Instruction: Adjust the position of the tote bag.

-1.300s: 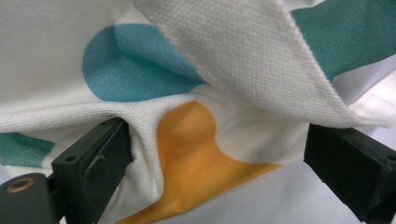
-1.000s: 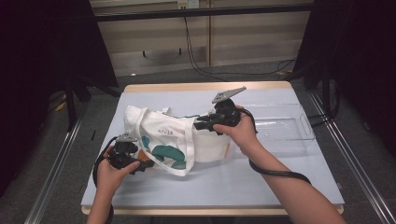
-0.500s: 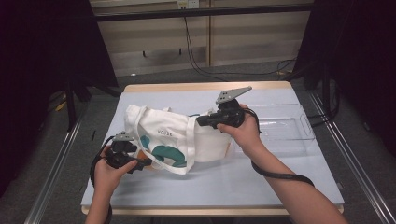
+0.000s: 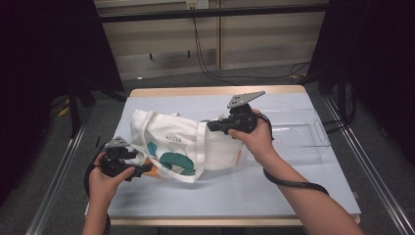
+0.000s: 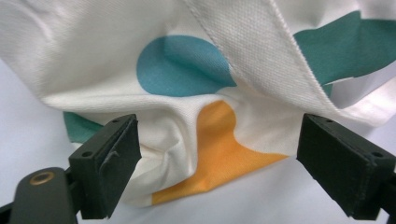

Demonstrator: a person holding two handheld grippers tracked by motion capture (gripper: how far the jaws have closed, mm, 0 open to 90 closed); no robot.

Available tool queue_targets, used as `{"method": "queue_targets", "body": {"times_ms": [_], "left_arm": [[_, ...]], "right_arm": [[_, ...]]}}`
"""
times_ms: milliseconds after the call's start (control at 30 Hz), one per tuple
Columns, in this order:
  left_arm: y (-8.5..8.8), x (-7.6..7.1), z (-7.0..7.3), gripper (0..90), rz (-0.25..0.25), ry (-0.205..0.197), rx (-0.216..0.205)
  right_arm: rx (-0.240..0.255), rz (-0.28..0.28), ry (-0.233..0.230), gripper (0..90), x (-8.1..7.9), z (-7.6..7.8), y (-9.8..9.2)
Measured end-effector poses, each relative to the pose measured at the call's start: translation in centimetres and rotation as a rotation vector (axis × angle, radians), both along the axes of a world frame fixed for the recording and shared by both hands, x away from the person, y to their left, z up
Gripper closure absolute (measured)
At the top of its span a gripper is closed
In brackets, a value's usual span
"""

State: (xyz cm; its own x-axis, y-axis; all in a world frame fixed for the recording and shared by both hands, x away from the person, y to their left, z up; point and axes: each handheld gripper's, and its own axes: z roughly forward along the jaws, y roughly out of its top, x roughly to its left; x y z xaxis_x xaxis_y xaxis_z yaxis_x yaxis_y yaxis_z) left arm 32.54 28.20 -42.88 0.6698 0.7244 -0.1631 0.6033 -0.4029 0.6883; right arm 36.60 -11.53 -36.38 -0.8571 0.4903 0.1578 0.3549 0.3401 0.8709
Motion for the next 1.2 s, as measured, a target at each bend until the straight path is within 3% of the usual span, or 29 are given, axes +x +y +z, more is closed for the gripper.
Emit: {"method": "queue_targets", "body": {"times_ms": [333, 433, 633, 867, 1067, 1200], "left_arm": [[-0.3, -0.4, 1.3, 20.6, -0.015, -0.022, -0.034], [-0.7, -0.3, 1.6, 24.1, -0.024, -0.012, -0.019], [-0.6, -0.2, 2.2, 28.2, -0.015, -0.029, 0.008], [0.2, -0.6, 3.1, 32.0, -0.001, -0.041, -0.025], [-1.5, -0.6, 3.5, 45.6, -0.05, -0.05, -0.034], [-3.0, -0.6, 3.7, 58.9, -0.081, -0.055, -0.006]], "right_arm": [[-0.005, 0.004, 0.0, 87.7, 0.0, 0.0, 0.1], [-0.004, 0.0, 0.0, 87.7, 0.0, -0.1, 0.1], [-0.004, -0.001, -0.001, 87.7, 0.0, 0.0, 0.1], [-0.003, 0.001, 0.0, 87.8, 0.1, -0.2, 0.1], [0.0, -0.001, 0.0, 87.8, 0.0, -0.2, 0.1], [-0.002, 0.003, 0.001, 87.8, 0.0, -0.2, 0.0]]}}
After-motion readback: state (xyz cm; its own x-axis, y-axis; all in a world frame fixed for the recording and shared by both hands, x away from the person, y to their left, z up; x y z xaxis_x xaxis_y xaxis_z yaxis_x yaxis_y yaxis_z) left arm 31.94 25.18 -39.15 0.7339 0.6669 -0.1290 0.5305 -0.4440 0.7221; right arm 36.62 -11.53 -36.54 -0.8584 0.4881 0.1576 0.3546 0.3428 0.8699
